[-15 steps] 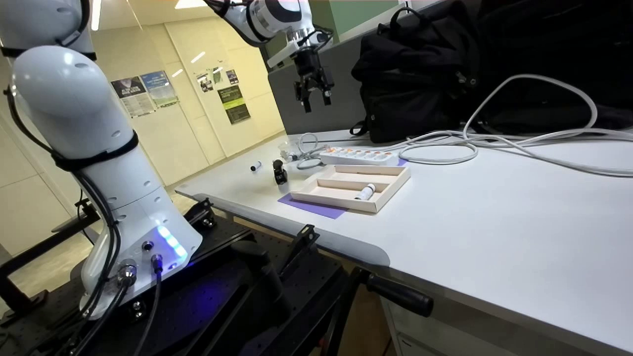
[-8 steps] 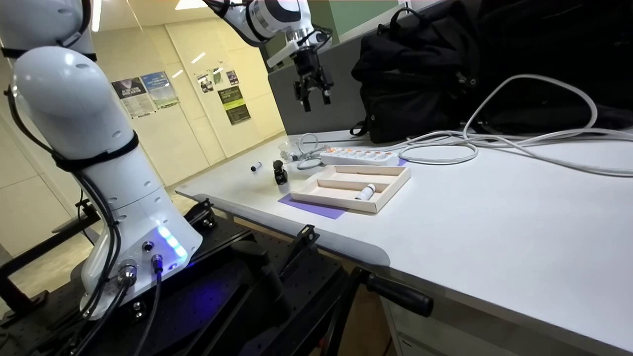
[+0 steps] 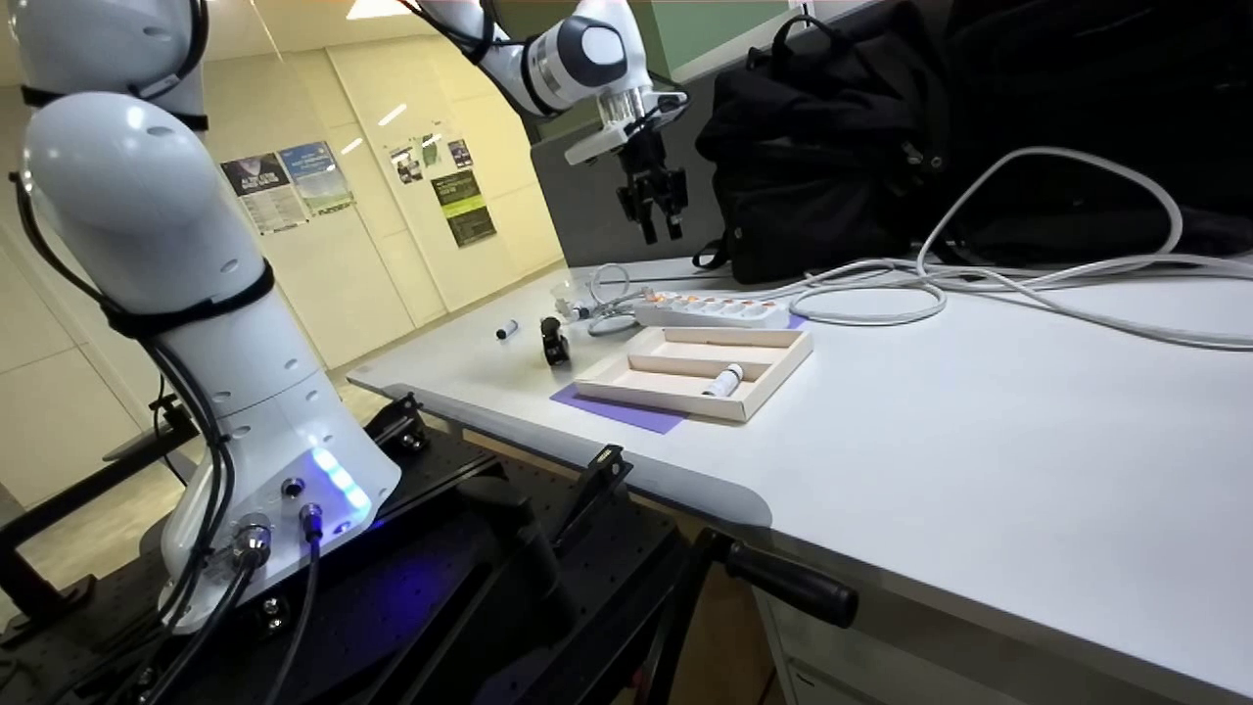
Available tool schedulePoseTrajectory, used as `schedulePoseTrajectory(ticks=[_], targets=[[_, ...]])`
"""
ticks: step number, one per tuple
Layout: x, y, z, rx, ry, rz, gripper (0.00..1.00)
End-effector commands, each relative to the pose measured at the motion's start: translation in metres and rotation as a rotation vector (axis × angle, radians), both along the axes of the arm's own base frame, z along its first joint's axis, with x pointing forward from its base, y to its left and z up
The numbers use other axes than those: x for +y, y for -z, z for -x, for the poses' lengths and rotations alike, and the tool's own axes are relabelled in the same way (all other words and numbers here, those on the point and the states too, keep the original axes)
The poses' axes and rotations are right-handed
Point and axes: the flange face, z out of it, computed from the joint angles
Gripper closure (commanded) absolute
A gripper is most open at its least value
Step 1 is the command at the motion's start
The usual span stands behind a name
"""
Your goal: Turn off the third switch from the left then turn on the first and second right
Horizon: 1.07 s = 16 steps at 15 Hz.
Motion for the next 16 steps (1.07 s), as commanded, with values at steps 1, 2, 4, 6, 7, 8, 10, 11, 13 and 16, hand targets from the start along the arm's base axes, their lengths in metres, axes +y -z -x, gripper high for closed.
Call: schedulePoseTrajectory(ticks=[1, 2, 4, 6, 7, 8, 10, 11, 13, 16], targets=[[-0.007, 0.020, -0.027, -0.035, 0.034, -0.028, 0.68], [-0.007, 0.026, -0.032, -0.039, 0.041, -0.034, 0.76], [-0.005, 0.038, -0.039, -0.038, 0.053, -0.048, 0.88], [-0.003, 0.048, -0.044, -0.028, 0.063, -0.045, 0.99], [-0.003, 0.052, -0.045, -0.023, 0.068, -0.043, 1.00], [-0.005, 0.057, -0.046, -0.014, 0.074, -0.039, 1.00], [-0.007, 0.067, -0.046, 0.010, 0.088, -0.035, 1.00], [-0.009, 0.072, -0.045, 0.025, 0.098, -0.025, 1.00], [-0.014, 0.081, -0.042, 0.049, 0.123, -0.017, 1.00], [-0.021, 0.093, -0.037, 0.087, 0.150, -0.014, 1.00]])
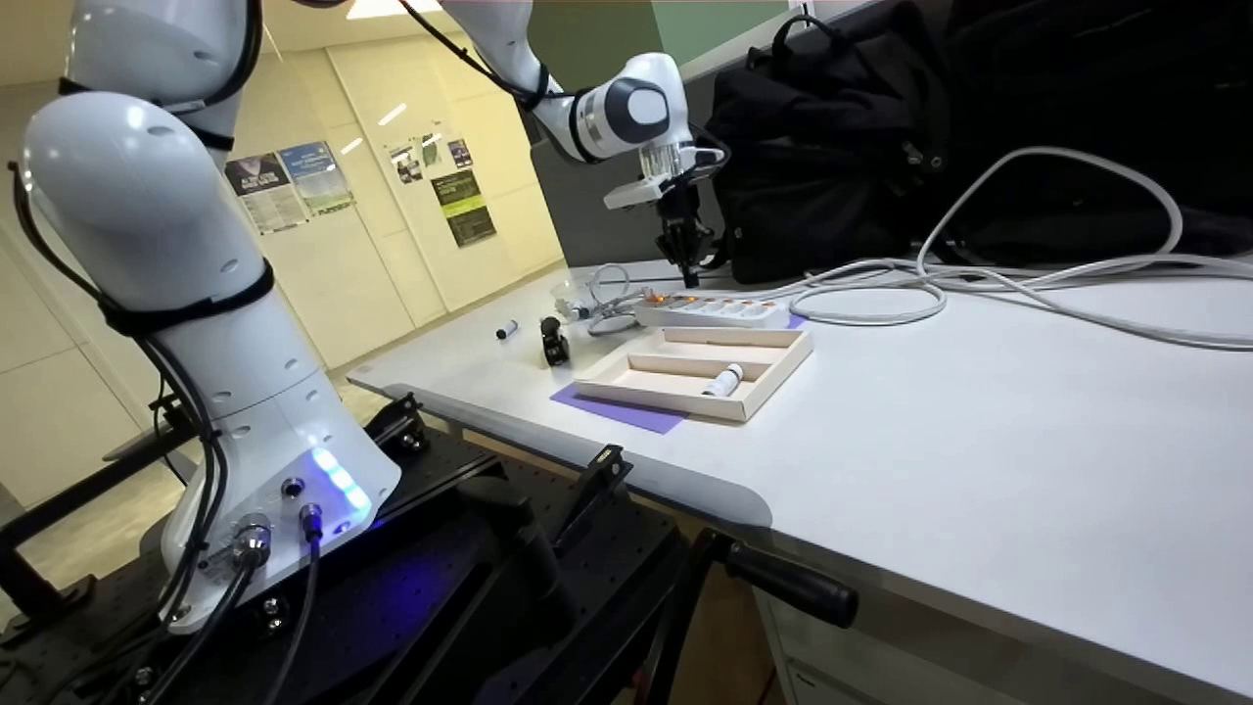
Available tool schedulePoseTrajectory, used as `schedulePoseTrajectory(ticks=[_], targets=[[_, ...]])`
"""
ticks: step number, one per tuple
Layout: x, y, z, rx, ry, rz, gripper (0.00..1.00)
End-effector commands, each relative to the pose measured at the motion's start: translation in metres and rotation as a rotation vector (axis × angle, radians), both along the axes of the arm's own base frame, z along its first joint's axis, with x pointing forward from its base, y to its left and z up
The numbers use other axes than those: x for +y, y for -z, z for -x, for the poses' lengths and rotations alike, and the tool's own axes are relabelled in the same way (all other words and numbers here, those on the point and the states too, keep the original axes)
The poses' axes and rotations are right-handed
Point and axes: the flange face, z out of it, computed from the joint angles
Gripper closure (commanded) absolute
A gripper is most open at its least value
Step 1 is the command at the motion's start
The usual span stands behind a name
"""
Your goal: Turn off the third switch from the left then turn on the first and second right
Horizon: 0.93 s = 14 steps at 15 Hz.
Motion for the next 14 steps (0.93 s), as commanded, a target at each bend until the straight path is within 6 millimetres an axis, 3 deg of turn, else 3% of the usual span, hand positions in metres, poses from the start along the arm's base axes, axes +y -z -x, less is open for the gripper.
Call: schedulePoseTrajectory(ticks=[1, 14], targets=[[-0.006, 0.007, -0.003, 0.041, 0.053, 0.012, 1.00], [0.006, 0.022, -0.001, 0.045, -0.003, -0.038, 1.00]])
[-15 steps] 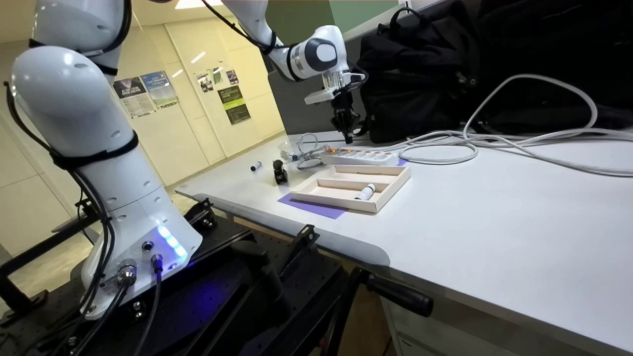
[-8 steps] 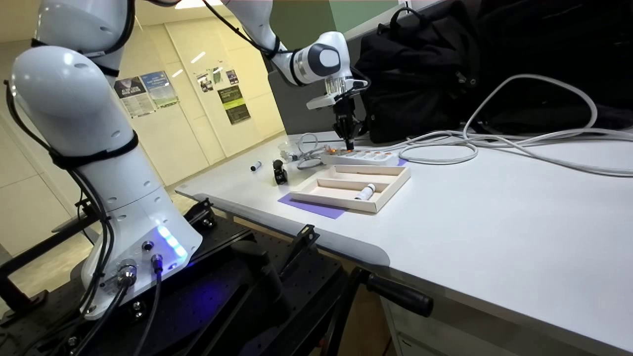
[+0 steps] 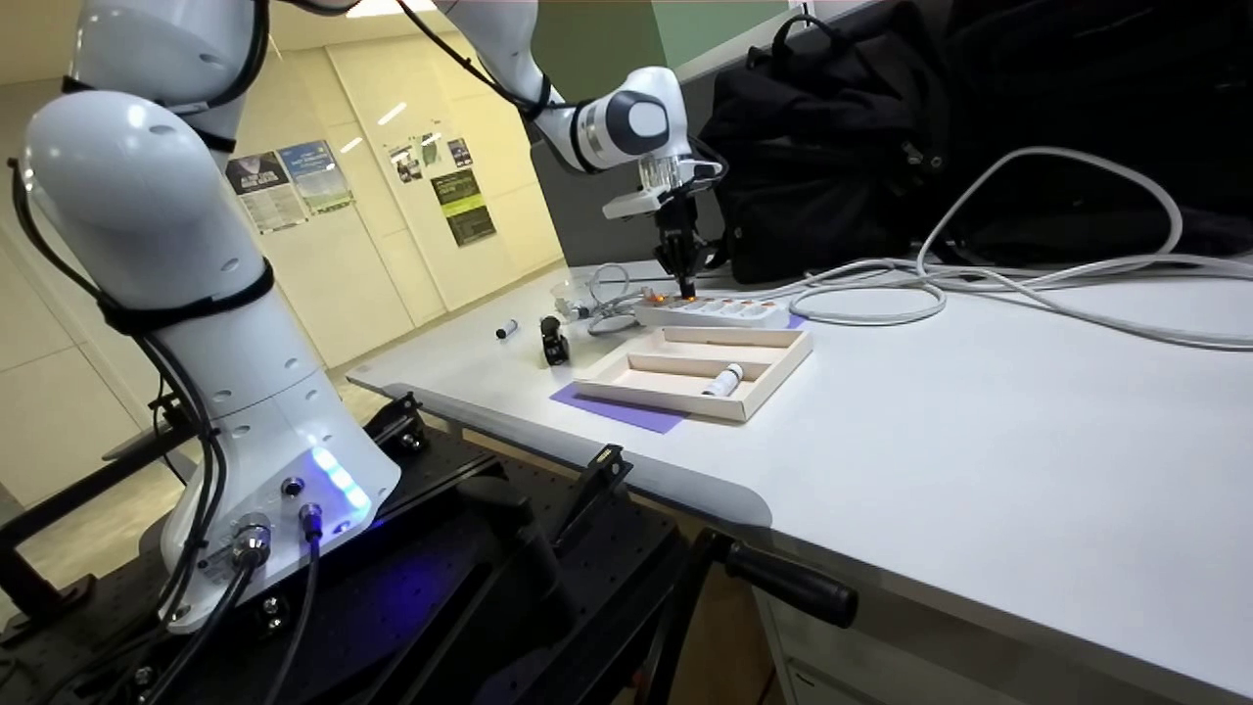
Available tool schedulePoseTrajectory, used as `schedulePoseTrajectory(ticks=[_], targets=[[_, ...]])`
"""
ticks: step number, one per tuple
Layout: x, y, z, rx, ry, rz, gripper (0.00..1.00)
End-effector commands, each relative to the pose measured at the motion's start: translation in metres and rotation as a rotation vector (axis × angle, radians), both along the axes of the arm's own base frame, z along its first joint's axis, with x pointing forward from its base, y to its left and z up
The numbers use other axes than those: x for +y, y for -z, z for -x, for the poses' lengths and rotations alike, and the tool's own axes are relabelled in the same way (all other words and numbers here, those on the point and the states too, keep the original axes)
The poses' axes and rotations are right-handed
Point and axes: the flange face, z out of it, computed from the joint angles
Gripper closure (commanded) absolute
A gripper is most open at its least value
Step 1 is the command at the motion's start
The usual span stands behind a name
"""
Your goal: Turn off the third switch from the left then turn on the first and second right
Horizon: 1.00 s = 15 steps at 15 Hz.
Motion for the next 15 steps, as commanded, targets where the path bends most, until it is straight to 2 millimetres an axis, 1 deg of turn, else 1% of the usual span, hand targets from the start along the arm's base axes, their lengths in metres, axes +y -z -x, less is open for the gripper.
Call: schedulePoseTrajectory(ticks=[1, 9, 12, 15], targets=[[-0.002, 0.007, -0.003, 0.025, 0.008, -0.045, 1.00], [-0.012, 0.019, -0.005, 0.078, -0.022, -0.171, 1.00], [-0.017, 0.018, -0.010, 0.090, -0.021, -0.190, 1.00], [-0.028, 0.015, -0.017, 0.106, -0.014, -0.242, 1.00]])
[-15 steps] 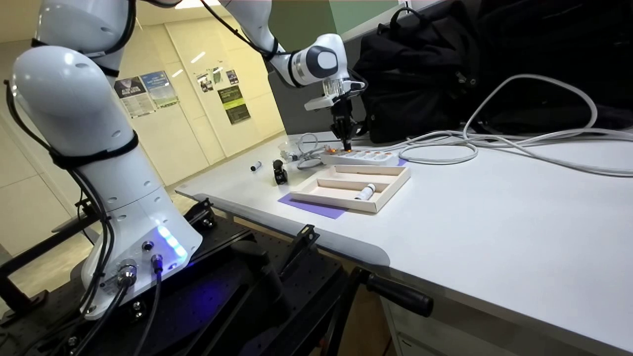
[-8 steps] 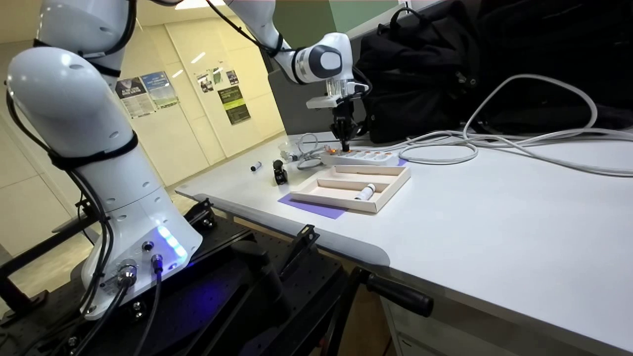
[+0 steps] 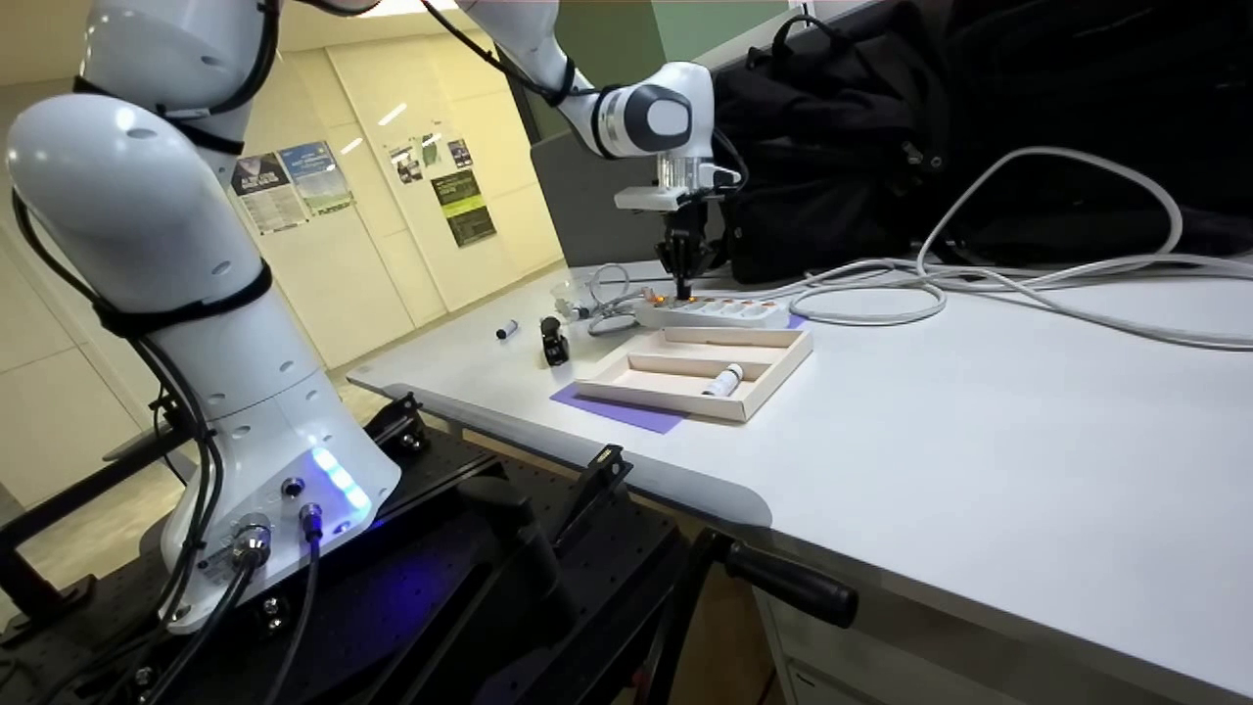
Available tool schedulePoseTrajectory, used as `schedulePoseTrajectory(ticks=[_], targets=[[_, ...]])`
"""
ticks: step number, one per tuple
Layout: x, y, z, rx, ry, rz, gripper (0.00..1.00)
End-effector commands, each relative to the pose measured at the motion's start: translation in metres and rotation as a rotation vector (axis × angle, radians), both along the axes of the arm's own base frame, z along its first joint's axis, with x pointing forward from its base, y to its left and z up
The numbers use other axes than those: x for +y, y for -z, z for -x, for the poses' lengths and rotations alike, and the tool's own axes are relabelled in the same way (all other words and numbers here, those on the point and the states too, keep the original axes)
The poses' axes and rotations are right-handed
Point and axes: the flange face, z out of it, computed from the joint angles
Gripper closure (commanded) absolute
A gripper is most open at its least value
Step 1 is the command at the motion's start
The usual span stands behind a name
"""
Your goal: Turn off the third switch from the left then turn on the first and second right
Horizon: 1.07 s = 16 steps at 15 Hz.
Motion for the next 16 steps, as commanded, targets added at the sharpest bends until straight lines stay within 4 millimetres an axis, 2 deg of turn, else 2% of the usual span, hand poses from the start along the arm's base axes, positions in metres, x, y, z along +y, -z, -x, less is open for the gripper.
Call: schedulePoseTrajectory(ticks=[1, 4, 7, 16], targets=[[-0.011, 0.009, -0.013, 0.037, 0.015, -0.086, 1.00], [-0.025, 0.018, -0.021, 0.078, 0.064, -0.117, 1.00], [-0.032, 0.024, -0.028, 0.118, 0.089, -0.143, 1.00], [-0.022, 0.032, -0.046, 0.176, 0.051, -0.137, 1.00]])
